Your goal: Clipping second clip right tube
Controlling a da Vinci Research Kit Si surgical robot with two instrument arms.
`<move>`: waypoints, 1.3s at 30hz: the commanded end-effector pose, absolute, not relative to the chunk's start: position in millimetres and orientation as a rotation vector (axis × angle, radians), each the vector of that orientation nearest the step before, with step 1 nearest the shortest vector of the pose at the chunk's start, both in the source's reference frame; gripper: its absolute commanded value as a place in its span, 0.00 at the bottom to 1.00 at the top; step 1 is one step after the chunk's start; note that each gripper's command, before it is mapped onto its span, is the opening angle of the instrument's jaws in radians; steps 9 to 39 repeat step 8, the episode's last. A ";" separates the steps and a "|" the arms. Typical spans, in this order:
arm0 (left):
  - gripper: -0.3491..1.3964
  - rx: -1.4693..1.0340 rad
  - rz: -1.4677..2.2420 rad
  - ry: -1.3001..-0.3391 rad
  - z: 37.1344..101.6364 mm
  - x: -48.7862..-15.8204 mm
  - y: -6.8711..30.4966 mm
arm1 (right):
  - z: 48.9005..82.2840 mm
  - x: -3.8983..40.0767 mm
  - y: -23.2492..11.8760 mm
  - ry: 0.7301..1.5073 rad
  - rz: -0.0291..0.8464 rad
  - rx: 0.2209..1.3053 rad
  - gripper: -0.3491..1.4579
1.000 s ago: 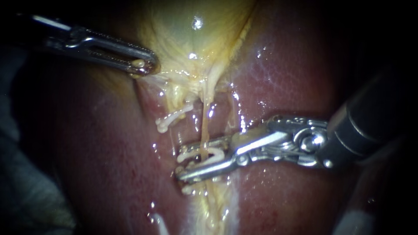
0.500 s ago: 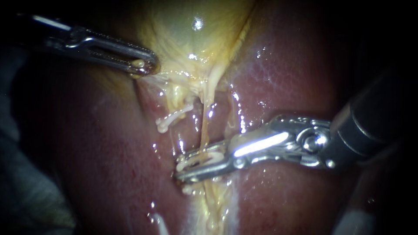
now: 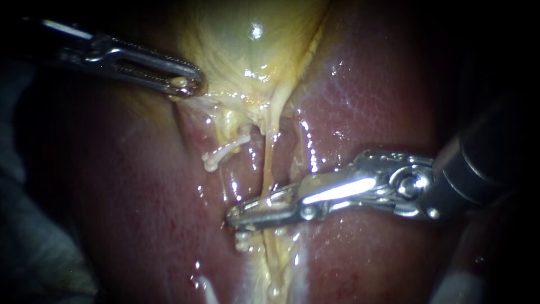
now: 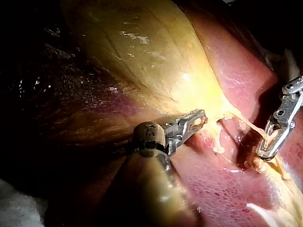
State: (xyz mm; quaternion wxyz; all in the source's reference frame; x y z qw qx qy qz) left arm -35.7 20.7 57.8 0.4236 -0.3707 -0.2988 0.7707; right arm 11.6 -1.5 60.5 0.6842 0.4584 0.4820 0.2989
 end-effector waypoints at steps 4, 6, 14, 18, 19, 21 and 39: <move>0.00 -0.927 1.928 -0.747 57.8 -35.7 20.7 | 60.6 11.7 -1.5 1.081 0.669 1.027 0.00; 0.00 -0.927 1.928 -0.747 57.8 -35.7 20.7 | 60.6 11.7 -1.5 1.081 0.669 1.027 0.00; 0.00 -0.927 1.928 -0.747 57.9 -35.8 20.7 | 60.7 11.8 -1.5 1.078 0.675 1.029 0.00; 0.00 -0.927 1.928 -0.747 57.9 -35.8 20.7 | 60.7 11.8 -1.5 1.078 0.675 1.029 0.00; 0.00 -0.927 1.928 -0.747 57.9 -35.8 20.7 | 60.7 11.8 -1.5 1.078 0.675 1.029 0.00; 0.00 -0.927 1.928 -0.747 57.9 -35.8 20.7 | 60.7 11.8 -1.5 1.078 0.675 1.029 0.00; 0.00 -0.927 1.928 -0.747 57.9 -35.8 20.7 | 60.7 11.8 -1.5 1.078 0.675 1.029 0.00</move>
